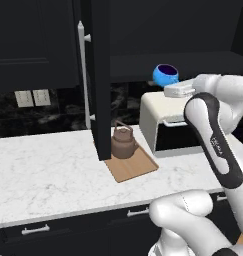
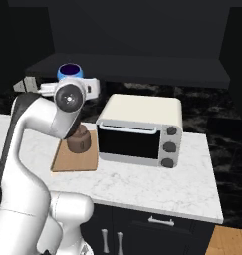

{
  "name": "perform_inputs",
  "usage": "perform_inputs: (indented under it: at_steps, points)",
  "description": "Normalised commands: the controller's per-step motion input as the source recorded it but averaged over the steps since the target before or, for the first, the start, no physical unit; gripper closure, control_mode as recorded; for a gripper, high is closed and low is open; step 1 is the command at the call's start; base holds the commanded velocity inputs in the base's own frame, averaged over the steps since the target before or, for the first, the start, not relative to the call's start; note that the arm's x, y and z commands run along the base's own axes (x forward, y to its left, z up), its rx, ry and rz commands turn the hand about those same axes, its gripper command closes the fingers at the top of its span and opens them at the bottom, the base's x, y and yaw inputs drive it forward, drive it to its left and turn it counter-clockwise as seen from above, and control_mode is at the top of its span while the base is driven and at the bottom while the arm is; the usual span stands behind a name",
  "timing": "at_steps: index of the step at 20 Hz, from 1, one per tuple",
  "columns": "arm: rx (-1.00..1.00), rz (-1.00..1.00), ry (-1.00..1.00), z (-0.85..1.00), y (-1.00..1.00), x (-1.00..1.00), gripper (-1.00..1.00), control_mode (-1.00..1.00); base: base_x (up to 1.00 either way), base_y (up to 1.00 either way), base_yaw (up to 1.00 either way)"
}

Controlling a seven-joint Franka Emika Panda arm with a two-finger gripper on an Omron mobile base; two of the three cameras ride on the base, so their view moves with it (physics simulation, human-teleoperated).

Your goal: Pick the kettle from the counter and place it on the tray. Then pick the mug from the cabinet and place it on the tray. Then close the cabinet doors.

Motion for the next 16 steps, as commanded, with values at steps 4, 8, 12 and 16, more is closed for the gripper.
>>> perform_inputs:
  at_steps: [4,8,12,16]
  points:
    - [-0.1,0.37,0.0,-0.25,0.0,-0.99,1.0,-1.0,0.0,0.0,0.0]
    - [-0.12,0.33,0.0,-0.4,0.0,-0.96,1.0,-1.0,0.0,0.0,0.0]
    - [-0.16,0.31,0.0,-0.46,0.0,-0.92,1.0,-1.0,0.0,0.0,0.0]
    - [-0.27,0.19,0.0,-0.57,0.18,-0.74,1.0,-1.0,0.0,0.0,0.0]
